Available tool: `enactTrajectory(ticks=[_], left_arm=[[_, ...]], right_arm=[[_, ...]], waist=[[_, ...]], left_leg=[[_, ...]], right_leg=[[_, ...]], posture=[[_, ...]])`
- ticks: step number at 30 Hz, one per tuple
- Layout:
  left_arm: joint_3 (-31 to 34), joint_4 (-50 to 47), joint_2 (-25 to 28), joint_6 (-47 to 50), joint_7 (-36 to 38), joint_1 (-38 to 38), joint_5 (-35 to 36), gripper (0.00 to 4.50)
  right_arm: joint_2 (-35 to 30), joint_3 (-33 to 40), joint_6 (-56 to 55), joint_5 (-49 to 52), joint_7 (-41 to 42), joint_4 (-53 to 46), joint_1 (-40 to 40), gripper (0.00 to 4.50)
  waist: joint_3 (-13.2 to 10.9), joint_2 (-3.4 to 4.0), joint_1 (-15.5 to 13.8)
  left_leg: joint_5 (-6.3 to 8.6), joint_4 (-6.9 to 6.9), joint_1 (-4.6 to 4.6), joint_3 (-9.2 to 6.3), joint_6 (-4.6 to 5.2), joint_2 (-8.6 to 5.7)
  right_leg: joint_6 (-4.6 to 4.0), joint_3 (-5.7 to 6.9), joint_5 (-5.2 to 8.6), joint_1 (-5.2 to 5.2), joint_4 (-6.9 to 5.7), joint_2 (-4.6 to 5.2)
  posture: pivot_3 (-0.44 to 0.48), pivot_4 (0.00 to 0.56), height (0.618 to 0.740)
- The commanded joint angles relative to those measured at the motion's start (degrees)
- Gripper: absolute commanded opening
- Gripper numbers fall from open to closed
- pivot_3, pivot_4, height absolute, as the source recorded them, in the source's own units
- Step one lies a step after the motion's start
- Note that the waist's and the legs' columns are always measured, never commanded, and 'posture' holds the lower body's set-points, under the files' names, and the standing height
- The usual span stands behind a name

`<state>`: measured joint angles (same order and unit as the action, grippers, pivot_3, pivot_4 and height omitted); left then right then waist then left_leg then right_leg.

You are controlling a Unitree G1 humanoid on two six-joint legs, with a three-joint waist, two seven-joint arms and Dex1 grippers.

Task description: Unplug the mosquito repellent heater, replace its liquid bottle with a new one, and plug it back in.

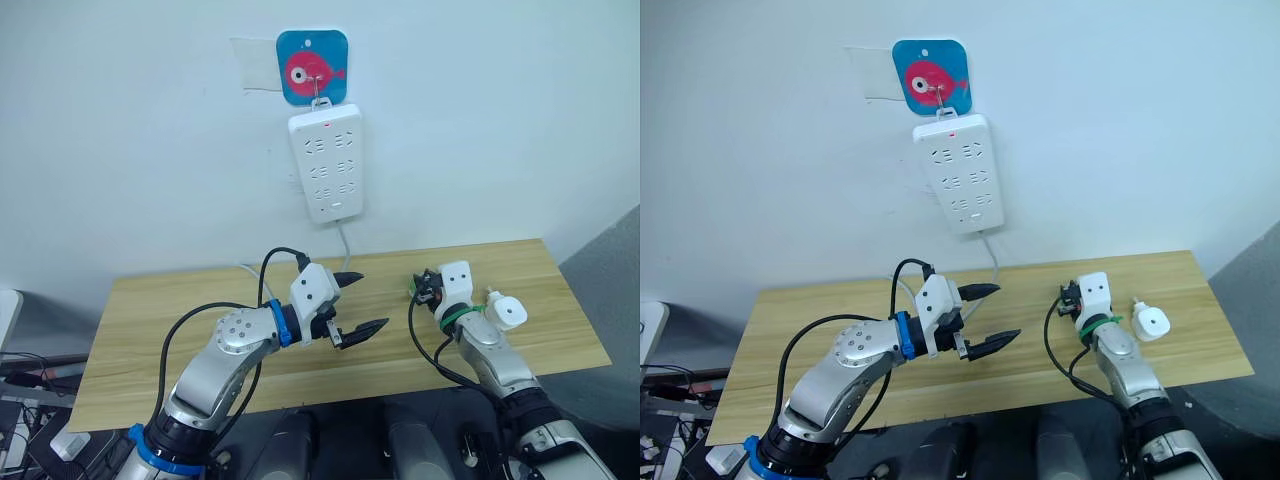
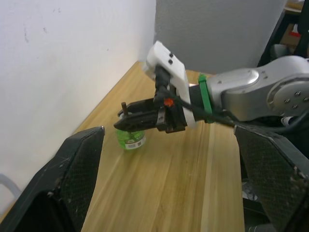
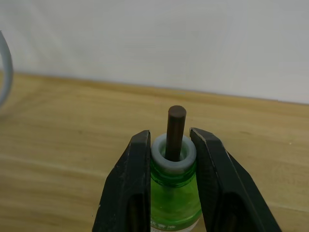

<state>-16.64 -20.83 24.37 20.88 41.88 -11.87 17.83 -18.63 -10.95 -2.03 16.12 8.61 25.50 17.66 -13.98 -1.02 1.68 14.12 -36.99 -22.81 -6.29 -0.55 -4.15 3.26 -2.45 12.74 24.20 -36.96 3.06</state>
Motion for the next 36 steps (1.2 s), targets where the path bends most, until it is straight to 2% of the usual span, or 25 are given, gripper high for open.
enactTrajectory(ticks=[1, 9, 11, 13, 15, 20, 23, 27, 31, 36], left_arm=[[-0.08, -2.64, 0.32, -0.64, 0.41, 0.05, -0.54, 4.50], [-0.01, -2.92, 0.81, -0.23, 1.05, 0.22, -0.53, 4.50], [0.24, -2.84, 0.95, -0.22, 0.96, 0.34, -0.71, 4.50], [0.28, -2.87, 1.06, -0.44, 1.04, 0.76, -0.80, 4.50], [0.37, -3.18, 1.05, -0.43, 0.92, 1.31, -0.75, 4.50], [2.08, -5.54, 1.33, 0.03, -0.59, 5.01, -0.02, 4.50], [5.47, -8.15, 0.66, -0.56, -2.80, 9.89, 1.58, 4.50], [11.91, -11.42, -1.80, -5.04, -7.67, 20.33, 1.73, 4.50], [18.98, -13.40, -5.35, -7.44, -13.27, 30.83, 2.19, 4.50], [24.57, -8.73, -10.86, -18.05, -18.03, 41.48, -1.46, 4.50]], right_arm=[[1.55, 3.40, -5.07, -2.45, 1.30, 2.34, 1.16, 0.85], [4.71, 7.60, -8.73, -4.97, 4.09, 10.99, 2.55, 0.85], [4.56, 8.35, -8.88, -5.45, 5.25, 11.00, 2.13, 1.57], [4.36, 8.86, -8.82, -5.99, 6.03, 10.51, 1.46, 2.12], [4.13, 9.29, -8.52, -6.52, 6.61, 9.16, 0.39, 3.01], [2.36, 9.95, -5.10, -6.50, 8.81, -0.33, -5.88, 4.46], [0.52, 10.10, -0.34, -5.85, 10.21, -11.46, -12.24, 4.46], [-3.22, 9.89, 11.47, -2.54, 13.34, -29.95, -19.09, 4.46], [-6.23, 9.16, 22.81, 4.34, 18.87, -40.93, -16.21, 4.46], [-9.24, 4.18, 29.74, 8.55, 28.75, -45.02, -7.97, 4.46]], waist=[[0.00, 0.00, -0.01], [0.01, 0.02, -0.06], [0.01, 0.02, -0.15], [0.01, 0.02, -0.20], [0.01, 0.02, -0.19], [0.04, 0.05, -0.27], [0.06, 0.09, -0.29], [0.08, 0.13, -0.32], [0.05, 0.06, -0.38], [-0.06, -0.12, -1.42]], left_leg=[[0.00, 0.00, 0.00, 0.00, 0.00, 0.00], [0.00, 0.01, 0.05, -0.03, -0.01, 0.00], [-0.01, 0.00, 0.08, -0.03, -0.02, -0.01], [-0.01, 0.00, 0.08, -0.04, -0.02, -0.02], [-0.01, 0.02, 0.07, -0.04, -0.02, -0.02], [0.00, 0.04, 0.07, -0.08, -0.03, -0.02], [0.00, 0.04, 0.05, -0.11, -0.03, -0.01], [0.01, 0.04, 0.02, -0.07, -0.03, 0.06], [0.01, -0.04, 0.04, 0.00, -0.04, 0.15], [0.02, -0.01, 0.01, 0.00, -0.07, 0.39]], right_leg=[[0.00, 0.00, 0.00, 0.00, 0.00, 0.00], [-0.01, 0.00, -0.01, -0.04, -0.01, 0.01], [-0.01, 0.00, -0.01, -0.08, -0.01, 0.01], [-0.02, 0.01, -0.01, -0.08, -0.02, 0.01], [-0.02, 0.00, -0.01, -0.06, -0.01, 0.03], [-0.02, 0.00, -0.01, -0.05, -0.02, 0.07], [-0.02, -0.01, -0.01, -0.04, -0.02, 0.09], [-0.02, -0.04, 0.03, -0.02, 0.01, 0.13], [0.23, -0.07, 0.19, -0.07, 0.06, 0.16], [-0.10, 0.16, 0.40, -0.08, 0.13, 0.13]], posture=[[0.089, 0.255, 0.740], [0.097, 0.240, 0.740], [0.097, 0.240, 0.740], [0.094, 0.237, 0.740], [0.088, 0.232, 0.740], [0.087, 0.220, 0.740], [0.090, 0.217, 0.740], [0.101, 0.221, 0.740], [0.096, 0.233, 0.740], [0.108, 0.252, 0.740]])
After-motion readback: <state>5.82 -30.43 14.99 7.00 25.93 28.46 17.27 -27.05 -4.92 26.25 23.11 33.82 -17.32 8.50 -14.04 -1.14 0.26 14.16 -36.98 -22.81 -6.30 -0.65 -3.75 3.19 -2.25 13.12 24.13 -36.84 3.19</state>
